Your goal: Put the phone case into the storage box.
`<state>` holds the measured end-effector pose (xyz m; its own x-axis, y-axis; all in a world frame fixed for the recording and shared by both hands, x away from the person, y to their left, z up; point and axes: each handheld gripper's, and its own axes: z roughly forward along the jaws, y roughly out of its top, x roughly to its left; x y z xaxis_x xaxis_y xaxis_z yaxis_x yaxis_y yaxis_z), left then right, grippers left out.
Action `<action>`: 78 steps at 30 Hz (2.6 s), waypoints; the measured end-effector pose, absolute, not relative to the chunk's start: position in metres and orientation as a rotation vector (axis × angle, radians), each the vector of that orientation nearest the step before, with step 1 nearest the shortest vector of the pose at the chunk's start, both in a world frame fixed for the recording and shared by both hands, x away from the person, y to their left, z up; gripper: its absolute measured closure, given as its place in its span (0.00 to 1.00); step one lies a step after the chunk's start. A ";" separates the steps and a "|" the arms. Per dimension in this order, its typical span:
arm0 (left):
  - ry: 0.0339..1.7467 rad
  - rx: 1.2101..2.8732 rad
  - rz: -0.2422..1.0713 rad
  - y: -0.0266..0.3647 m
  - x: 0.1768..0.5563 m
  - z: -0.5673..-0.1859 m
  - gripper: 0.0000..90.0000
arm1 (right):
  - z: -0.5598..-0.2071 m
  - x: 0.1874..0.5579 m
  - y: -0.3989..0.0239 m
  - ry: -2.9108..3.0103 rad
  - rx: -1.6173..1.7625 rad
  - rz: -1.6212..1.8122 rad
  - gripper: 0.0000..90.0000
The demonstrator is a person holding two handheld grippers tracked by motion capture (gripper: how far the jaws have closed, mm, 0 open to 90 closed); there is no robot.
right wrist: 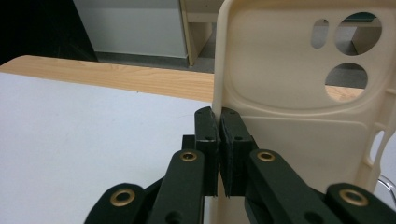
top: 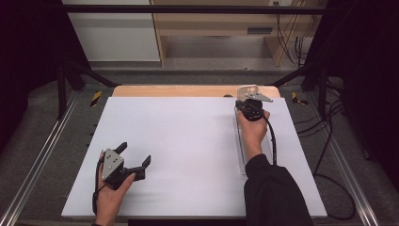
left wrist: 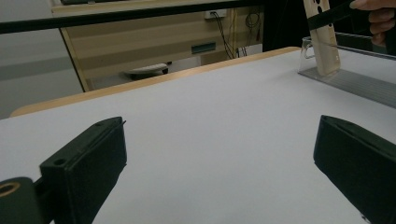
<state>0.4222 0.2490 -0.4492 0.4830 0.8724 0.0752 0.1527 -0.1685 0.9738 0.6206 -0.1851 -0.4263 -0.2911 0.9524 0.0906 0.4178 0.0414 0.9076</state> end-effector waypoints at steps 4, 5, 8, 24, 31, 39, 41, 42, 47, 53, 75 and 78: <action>0.899 1.634 0.821 0.249 0.422 -0.449 0.03 | -0.426 0.621 -0.186 1.757 1.387 1.221 0.97; 0.899 1.634 0.821 0.249 0.422 -0.449 0.03 | -0.426 0.621 -0.186 1.756 1.389 1.220 0.97; 0.899 1.632 0.821 0.249 0.422 -0.449 0.03 | -0.427 0.622 -0.185 1.754 1.395 1.220 0.97; 0.900 1.634 0.819 0.249 0.423 -0.449 0.03 | -0.428 0.623 -0.186 1.734 1.405 1.217 0.97; 0.898 1.637 0.818 0.248 0.423 -0.450 0.03 | -0.428 0.624 -0.186 1.731 1.411 1.221 0.97; 0.898 1.639 0.817 0.248 0.423 -0.450 0.03 | -0.429 0.625 -0.186 1.724 1.415 1.223 0.97; 0.898 1.638 0.817 0.248 0.423 -0.450 0.03 | -0.430 0.625 -0.185 1.725 1.415 1.225 0.97; 0.898 1.637 0.817 0.248 0.423 -0.450 0.03 | -0.430 0.625 -0.185 1.725 1.415 1.225 0.97; 0.898 1.636 0.818 0.249 0.423 -0.450 0.03 | -0.430 0.625 -0.185 1.723 1.414 1.227 0.97; 0.897 1.638 0.817 0.248 0.423 -0.450 0.03 | -0.431 0.626 -0.184 1.723 1.413 1.225 0.97; 0.897 1.637 0.818 0.249 0.423 -0.450 0.03 | -0.428 0.623 -0.184 1.709 1.412 1.256 0.88; 0.897 1.637 0.818 0.249 0.423 -0.449 0.03 | -0.425 0.622 -0.185 1.694 1.410 1.259 0.85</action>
<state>0.4226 0.2487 -0.4495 0.4855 0.8710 0.0746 0.1543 -0.1694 0.9734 0.6219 -0.1848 -0.4250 -0.2608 0.9574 0.1239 0.3951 -0.0113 0.9186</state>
